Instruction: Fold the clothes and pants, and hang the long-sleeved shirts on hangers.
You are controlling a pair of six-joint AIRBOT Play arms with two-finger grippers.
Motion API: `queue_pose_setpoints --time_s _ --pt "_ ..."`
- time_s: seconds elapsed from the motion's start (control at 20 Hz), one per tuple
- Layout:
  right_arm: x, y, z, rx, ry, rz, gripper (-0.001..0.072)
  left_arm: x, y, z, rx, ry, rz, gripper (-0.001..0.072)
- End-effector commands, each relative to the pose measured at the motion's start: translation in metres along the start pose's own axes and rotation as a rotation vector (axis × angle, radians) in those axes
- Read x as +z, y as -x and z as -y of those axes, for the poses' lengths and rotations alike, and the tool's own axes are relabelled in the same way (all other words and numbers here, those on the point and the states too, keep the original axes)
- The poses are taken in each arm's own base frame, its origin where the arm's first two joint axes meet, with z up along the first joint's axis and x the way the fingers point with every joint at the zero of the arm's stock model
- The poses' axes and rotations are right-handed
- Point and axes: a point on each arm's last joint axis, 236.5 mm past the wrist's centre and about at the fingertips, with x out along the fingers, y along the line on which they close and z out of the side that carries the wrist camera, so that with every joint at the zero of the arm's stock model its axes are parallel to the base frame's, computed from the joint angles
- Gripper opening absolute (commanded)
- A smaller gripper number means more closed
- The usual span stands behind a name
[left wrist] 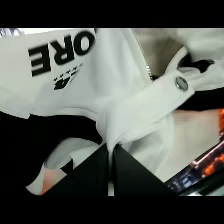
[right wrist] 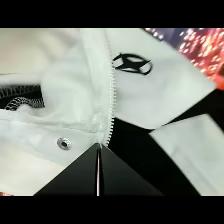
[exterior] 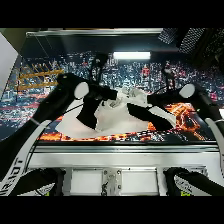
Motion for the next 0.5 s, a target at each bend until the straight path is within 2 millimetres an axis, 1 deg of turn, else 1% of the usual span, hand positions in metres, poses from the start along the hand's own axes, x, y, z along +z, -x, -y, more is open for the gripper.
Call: queue_pose_setpoints --time_s 0.0,0.1,0.15,0.2,0.25,0.3,0.35,0.4,0.45 --pt "0.034 0.109 -0.011 -0.084 0.131 0.124 0.0012 0.050 0.089 0.036 -0.133 0.013 0.223 0.0013" --pt "0.056 0.172 -0.034 -0.084 0.162 0.275 0.0012 0.078 0.152 0.061 -0.206 -0.015 0.385 0.0013" --pt "0.064 0.200 -0.044 -0.084 0.176 0.347 0.0012 0.087 0.182 0.072 -0.241 -0.030 0.454 0.0012" --pt "0.069 0.224 -0.052 -0.084 0.182 0.405 0.0012 0.091 0.205 0.081 -0.269 -0.041 0.504 0.0012" --pt "0.071 0.242 -0.056 -0.088 0.182 0.451 0.0012 0.092 0.222 0.084 -0.281 -0.052 0.537 0.0012" --pt "0.071 0.255 -0.058 -0.096 0.166 0.481 0.0011 0.089 0.230 0.085 -0.284 -0.056 0.545 0.0013" --pt "0.068 0.259 -0.055 -0.109 0.147 0.485 0.0012 0.085 0.229 0.080 -0.266 -0.057 0.527 0.0012" --pt "0.060 0.257 -0.048 -0.132 0.131 0.453 0.0011 0.078 0.219 0.072 -0.240 -0.040 0.492 0.0012" --pt "0.050 0.249 -0.040 -0.158 0.122 0.401 0.0011 0.068 0.201 0.062 -0.218 -0.008 0.441 0.0012"
